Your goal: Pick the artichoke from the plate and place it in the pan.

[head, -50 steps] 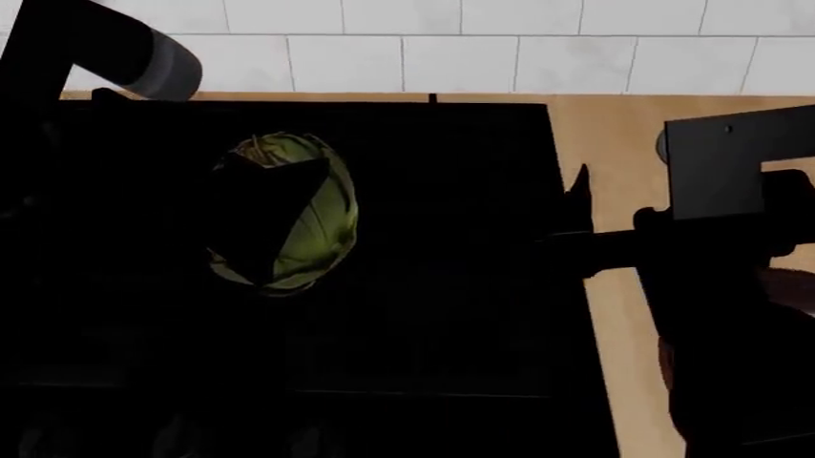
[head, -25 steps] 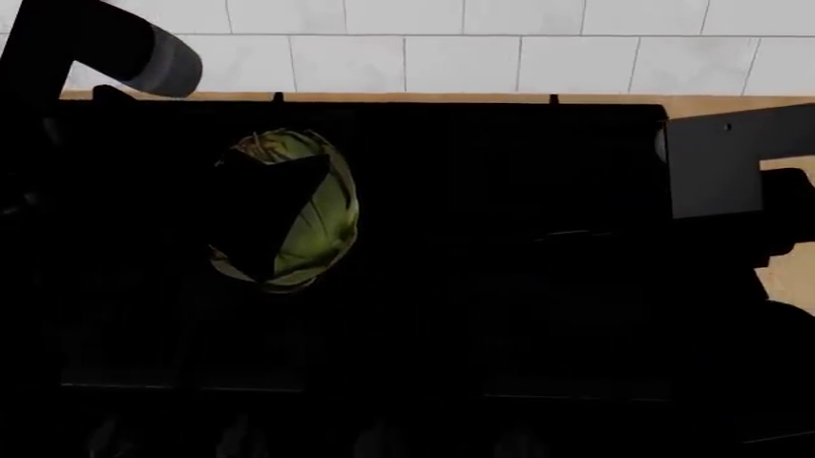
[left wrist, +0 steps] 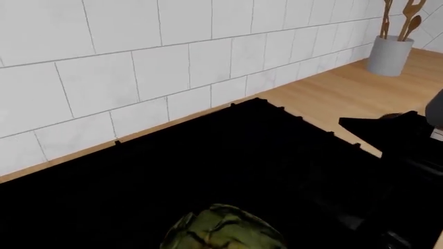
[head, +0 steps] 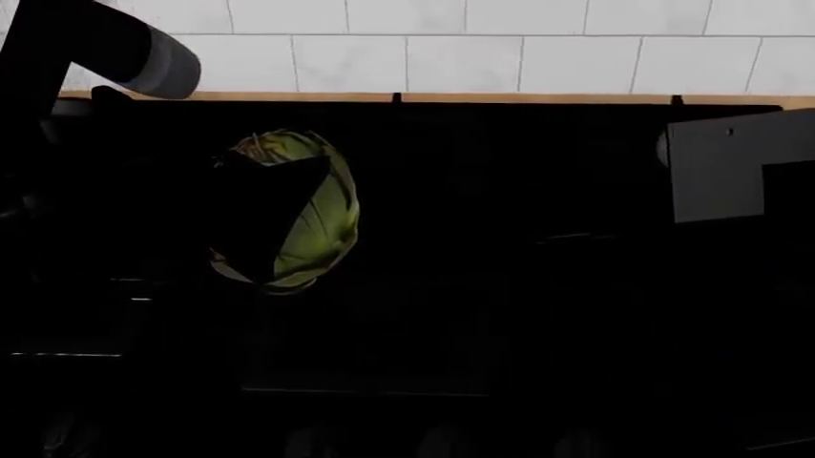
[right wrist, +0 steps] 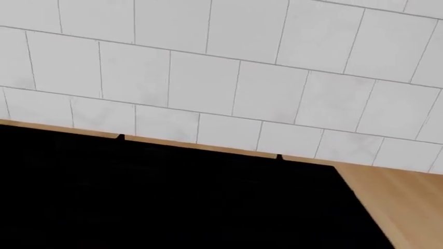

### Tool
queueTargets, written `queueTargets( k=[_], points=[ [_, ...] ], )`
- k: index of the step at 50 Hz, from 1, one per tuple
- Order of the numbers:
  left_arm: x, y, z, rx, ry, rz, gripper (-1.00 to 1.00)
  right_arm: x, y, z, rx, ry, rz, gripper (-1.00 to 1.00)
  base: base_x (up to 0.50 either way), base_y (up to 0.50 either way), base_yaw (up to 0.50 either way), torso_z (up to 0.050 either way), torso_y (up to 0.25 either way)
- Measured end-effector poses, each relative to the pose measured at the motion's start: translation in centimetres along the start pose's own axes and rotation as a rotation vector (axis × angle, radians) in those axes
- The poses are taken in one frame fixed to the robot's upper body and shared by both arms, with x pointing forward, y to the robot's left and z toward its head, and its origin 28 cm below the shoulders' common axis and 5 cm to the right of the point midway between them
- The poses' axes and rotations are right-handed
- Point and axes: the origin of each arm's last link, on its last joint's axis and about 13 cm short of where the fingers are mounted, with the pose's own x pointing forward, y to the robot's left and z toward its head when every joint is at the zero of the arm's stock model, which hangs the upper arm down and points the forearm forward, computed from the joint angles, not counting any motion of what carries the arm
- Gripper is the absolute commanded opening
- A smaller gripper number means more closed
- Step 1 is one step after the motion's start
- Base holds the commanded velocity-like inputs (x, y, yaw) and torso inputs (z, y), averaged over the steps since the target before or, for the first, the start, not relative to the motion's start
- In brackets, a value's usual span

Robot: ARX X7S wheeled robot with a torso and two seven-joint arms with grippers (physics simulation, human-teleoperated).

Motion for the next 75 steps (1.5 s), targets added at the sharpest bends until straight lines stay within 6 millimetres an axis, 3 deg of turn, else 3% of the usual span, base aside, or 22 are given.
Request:
queueTargets(
  k=[37,59,75],
  points=[
    [0.17,-0.13,-0.11,0.003,0.001,-0.004,-1.00,-0.11,-0.16,-0.24,0.006,0.001,-0.003,1.00,0.00,0.44,0.00,0.000,0.001],
    [0.14,-0.20,-0.04,0.004,-0.002,-0.004,-1.00,-0.23,-0.20,-0.30,0.027,-0.009,-0.004,1.00,0.00,0.00,0.00,0.000,0.001],
    [-0.12,-0.47,0.06,0.005,-0.007,-0.008,-1.00,-0.35,-0.19,-0.29,0.025,-0.006,-0.004,1.00,0.34,0.00,0.00,0.000,0.001]
  ],
)
